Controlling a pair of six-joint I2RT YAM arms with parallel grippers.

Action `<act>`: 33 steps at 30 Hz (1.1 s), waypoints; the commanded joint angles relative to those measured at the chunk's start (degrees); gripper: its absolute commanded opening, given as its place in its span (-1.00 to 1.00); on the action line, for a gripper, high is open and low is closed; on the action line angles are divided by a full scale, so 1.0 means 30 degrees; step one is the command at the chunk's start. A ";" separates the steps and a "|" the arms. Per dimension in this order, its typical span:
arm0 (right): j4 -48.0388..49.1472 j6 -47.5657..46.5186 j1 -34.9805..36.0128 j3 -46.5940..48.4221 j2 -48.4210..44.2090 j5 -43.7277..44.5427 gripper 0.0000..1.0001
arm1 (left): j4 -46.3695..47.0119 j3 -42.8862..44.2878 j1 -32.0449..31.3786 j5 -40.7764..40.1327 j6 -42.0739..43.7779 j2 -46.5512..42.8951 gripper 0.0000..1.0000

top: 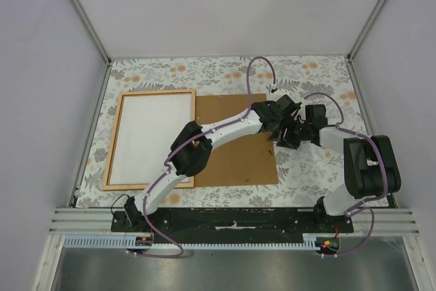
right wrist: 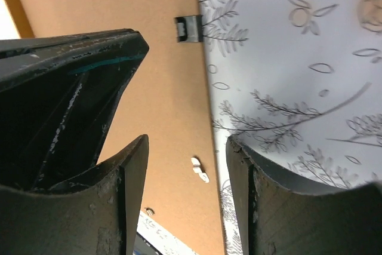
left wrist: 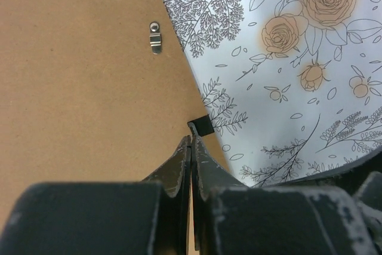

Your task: Put the photo into the frame

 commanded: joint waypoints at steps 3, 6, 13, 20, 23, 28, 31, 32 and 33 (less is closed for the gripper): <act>0.3338 0.0594 0.0304 -0.0732 0.1075 -0.2796 0.25 | 0.0307 0.0115 -0.0063 0.0267 0.0272 -0.1748 -0.96; 0.2992 0.0596 0.0333 -0.0675 0.1078 -0.2158 0.23 | 0.0307 0.0057 -0.0033 0.0472 0.0273 -0.1748 -0.96; -0.0438 0.1036 0.0304 -0.1580 -0.3632 0.3704 0.16 | -0.0307 0.0670 0.0407 0.1322 0.0273 -0.0431 -0.19; -0.3687 0.1240 0.0274 -0.0589 -0.7009 0.6400 0.22 | -0.0307 0.0963 0.0436 0.0622 0.0301 0.0506 -0.02; -0.3866 0.1416 0.0245 -0.0616 -0.7301 0.6926 0.21 | -0.0338 0.1082 0.0523 0.0269 0.0185 0.0976 -0.12; -0.3866 0.1212 0.0128 -0.0645 -0.7069 0.6695 0.22 | -0.0191 0.1081 0.0758 -0.0201 -0.0050 0.1299 -0.25; -0.3749 0.1094 0.0098 -0.0616 -0.6718 0.6577 0.21 | -0.0132 0.1199 0.0875 0.0120 0.0008 0.1562 -0.29; -0.3691 0.1065 0.0098 -0.0587 -0.6658 0.6490 0.21 | -0.0190 0.1228 0.0875 0.0121 0.0009 0.1592 -0.30; -0.3632 0.1065 0.0069 -0.0558 -0.6513 0.6373 0.21 | -0.0278 0.1199 0.0875 0.0179 0.0009 0.1621 -0.35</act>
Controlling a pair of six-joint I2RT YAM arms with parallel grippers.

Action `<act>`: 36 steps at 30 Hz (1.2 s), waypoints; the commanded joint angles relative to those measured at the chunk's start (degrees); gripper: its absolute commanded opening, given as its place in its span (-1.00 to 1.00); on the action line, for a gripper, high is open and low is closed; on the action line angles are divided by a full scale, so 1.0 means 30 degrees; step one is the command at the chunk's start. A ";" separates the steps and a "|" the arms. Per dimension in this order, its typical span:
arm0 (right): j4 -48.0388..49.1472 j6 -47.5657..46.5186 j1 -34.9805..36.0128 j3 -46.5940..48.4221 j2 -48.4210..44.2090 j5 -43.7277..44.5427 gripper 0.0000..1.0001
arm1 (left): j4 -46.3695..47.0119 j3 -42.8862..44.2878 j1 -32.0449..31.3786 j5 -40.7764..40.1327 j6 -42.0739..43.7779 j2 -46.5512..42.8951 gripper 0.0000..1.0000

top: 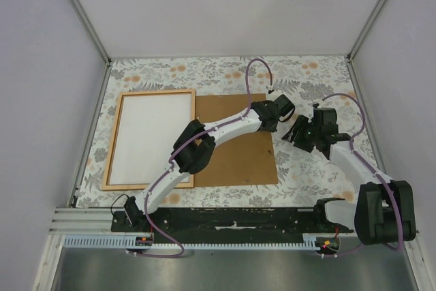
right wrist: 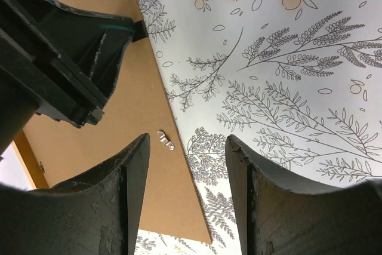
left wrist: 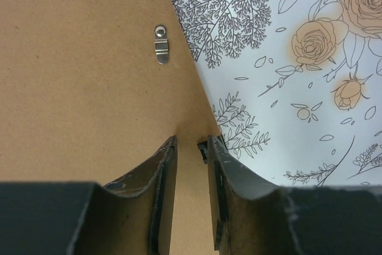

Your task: Put the photo into the frame

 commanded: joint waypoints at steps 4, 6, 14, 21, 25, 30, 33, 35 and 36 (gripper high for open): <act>0.0697 -0.0247 -0.0120 0.0594 0.1112 -0.0354 0.22 | -0.0542 0.0535 0.0183 0.0056 -0.0320 0.0573 -0.41; 0.1107 -0.0276 -0.0120 0.0564 0.1609 -0.0879 0.22 | -0.0515 0.0185 0.0154 0.0290 -0.0378 0.0485 -0.50; 0.3596 -0.0657 -0.0120 0.0594 0.4479 -0.4629 0.22 | -0.0925 -0.0022 0.0183 0.0497 -0.0497 -0.0159 -0.96; 0.4740 -0.0745 -0.0062 0.0535 0.6092 -0.5950 0.22 | -0.1012 0.0183 0.0183 0.0789 -0.0233 -0.0687 -0.96; 0.4947 -0.0833 -0.0032 0.0623 0.6796 -0.6244 0.22 | -0.1012 0.0183 0.0183 0.0936 -0.0174 -0.0862 -0.96; 0.5035 -0.0862 -0.0032 0.0564 0.6855 -0.6098 0.22 | -0.1130 0.0271 0.0212 0.1141 -0.0232 -0.0892 -0.96; 0.5239 -0.0892 -0.0003 0.0623 0.7031 -0.6360 0.22 | -0.1130 0.0300 0.0212 0.1229 -0.0232 -0.1038 -0.96; 0.5328 -0.1008 0.0143 0.0710 0.7352 -0.6566 0.23 | -0.1130 0.0359 0.0183 0.1229 -0.0232 -0.1155 -0.96; 0.5328 -0.1038 0.0259 0.0769 0.7499 -0.6654 0.22 | -0.1130 0.0330 0.0183 0.1229 -0.0203 -0.1243 -0.96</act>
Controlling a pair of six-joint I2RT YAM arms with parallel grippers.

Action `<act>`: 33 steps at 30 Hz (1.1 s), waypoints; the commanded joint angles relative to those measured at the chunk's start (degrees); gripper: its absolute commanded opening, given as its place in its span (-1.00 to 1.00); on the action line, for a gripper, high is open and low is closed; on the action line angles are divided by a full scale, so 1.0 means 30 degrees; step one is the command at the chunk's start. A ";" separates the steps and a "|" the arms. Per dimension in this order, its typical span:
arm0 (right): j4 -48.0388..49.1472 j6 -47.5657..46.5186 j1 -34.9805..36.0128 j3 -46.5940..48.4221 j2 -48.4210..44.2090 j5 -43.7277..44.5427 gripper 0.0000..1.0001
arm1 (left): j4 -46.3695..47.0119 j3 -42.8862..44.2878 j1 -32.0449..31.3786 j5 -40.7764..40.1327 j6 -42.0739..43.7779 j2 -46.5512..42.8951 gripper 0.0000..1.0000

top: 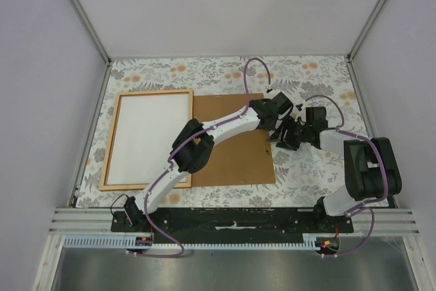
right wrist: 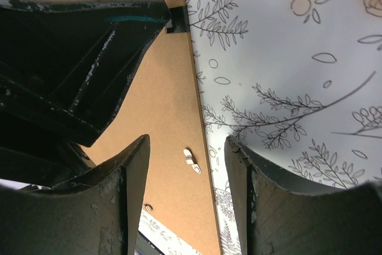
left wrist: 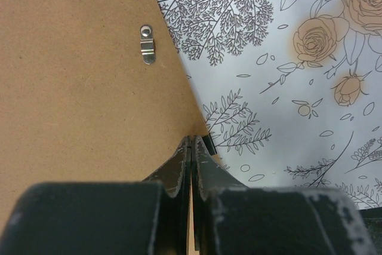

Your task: Put the photo into the frame

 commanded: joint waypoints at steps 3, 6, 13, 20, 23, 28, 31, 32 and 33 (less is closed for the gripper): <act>0.0469 -0.0579 0.0523 0.0413 0.1119 -0.0017 0.22 | -0.0904 0.0345 -0.0021 0.0421 0.0052 -0.1288 -0.96; 0.0498 -0.0491 0.0553 0.0325 0.1061 0.0100 0.23 | -0.0962 0.0345 -0.0050 0.0509 0.0024 -0.1317 -0.96; 0.0498 -0.0637 0.0816 0.0412 0.1207 -0.0046 0.23 | -0.0934 0.0345 -0.0050 0.0597 -0.0006 -0.1668 -0.96; 0.0469 -0.0638 0.0934 0.0413 0.1209 0.0216 0.24 | -0.1050 0.0433 -0.0079 0.0626 0.0023 -0.1874 -0.96; 0.0149 -0.0551 0.0876 0.0296 0.0654 0.1238 0.23 | -0.1254 0.0433 -0.0050 0.0451 0.0081 -0.1728 -0.96; -0.0410 0.0503 0.0817 -0.0757 -0.2009 0.3701 0.25 | -0.2046 0.0902 -0.0050 0.0040 -0.0269 -0.0820 -0.32; -0.1140 0.0826 0.0642 -0.1139 -0.3885 0.4842 0.25 | -0.1930 0.0960 -0.0050 -0.0106 -0.0416 -0.0527 -0.18; -0.1461 0.0972 0.0525 -0.1227 -0.4499 0.5136 0.27 | -0.1842 0.0989 -0.0050 -0.0164 -0.0358 -0.0381 -0.14; -0.1813 0.1119 0.0379 -0.1257 -0.4969 0.5429 0.27 | -0.1812 0.1077 -0.0021 -0.0165 -0.0329 -0.0264 -0.13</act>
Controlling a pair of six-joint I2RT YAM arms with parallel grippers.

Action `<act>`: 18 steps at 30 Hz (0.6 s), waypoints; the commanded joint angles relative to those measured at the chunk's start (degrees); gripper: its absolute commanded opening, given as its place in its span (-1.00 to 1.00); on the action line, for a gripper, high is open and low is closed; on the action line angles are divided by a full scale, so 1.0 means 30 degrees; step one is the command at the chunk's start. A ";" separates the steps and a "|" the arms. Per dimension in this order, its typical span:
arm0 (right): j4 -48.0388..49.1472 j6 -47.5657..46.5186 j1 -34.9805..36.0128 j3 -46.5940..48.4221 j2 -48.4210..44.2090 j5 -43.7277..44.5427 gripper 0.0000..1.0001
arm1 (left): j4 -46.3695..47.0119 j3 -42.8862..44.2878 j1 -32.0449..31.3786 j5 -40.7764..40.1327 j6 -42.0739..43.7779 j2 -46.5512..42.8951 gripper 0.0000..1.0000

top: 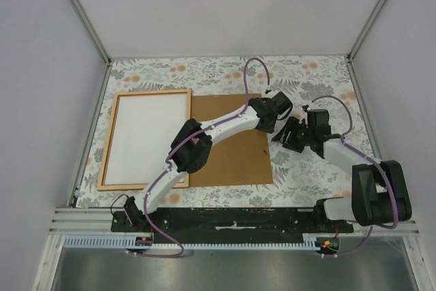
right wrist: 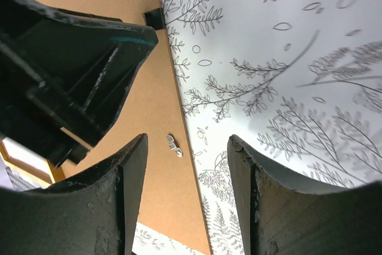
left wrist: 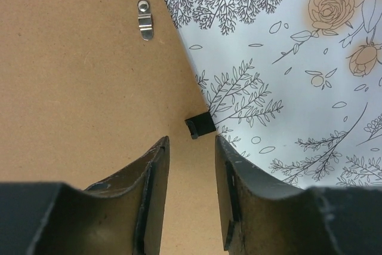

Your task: Put the photo into the frame

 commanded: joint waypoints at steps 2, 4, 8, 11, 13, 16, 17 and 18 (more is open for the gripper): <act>-0.1678 0.0814 -0.0635 -0.0194 -0.3022 0.2583 0.27 | 0.0002 0.1172 -0.0072 -0.0610 -0.0110 0.0539 -0.13; -0.2089 0.0874 -0.0870 -0.0048 -0.3638 0.2701 0.28 | 0.0031 0.1173 -0.0043 -0.0581 -0.0021 0.0715 -0.14; -0.2705 0.0728 -0.1369 0.0450 -0.3965 0.2702 0.30 | -0.0435 0.0851 -0.0101 -0.1017 -0.0166 0.0833 -0.28; -0.2765 0.0611 -0.1486 0.0743 -0.3643 0.2264 0.29 | -0.0672 0.0588 -0.0101 -0.1837 -0.0226 0.0950 -0.28; -0.2590 0.0639 -0.1457 0.0773 -0.3379 0.1971 0.29 | -0.0672 0.0412 -0.0072 -0.2337 -0.0371 0.1068 -0.28; -0.2384 0.0611 -0.1486 0.0627 -0.3173 0.1794 0.29 | -0.0468 0.0119 -0.0072 -0.2719 -0.0665 0.1155 -0.28; -0.2355 0.0552 -0.1486 0.0598 -0.3144 0.1794 0.29 | -0.0467 0.0147 -0.0072 -0.2835 -0.0753 0.1243 -0.29; -0.2354 0.0494 -0.1486 0.0539 -0.3057 0.1823 0.29 | -0.0438 0.0148 -0.0072 -0.2836 -0.0724 0.1359 -0.30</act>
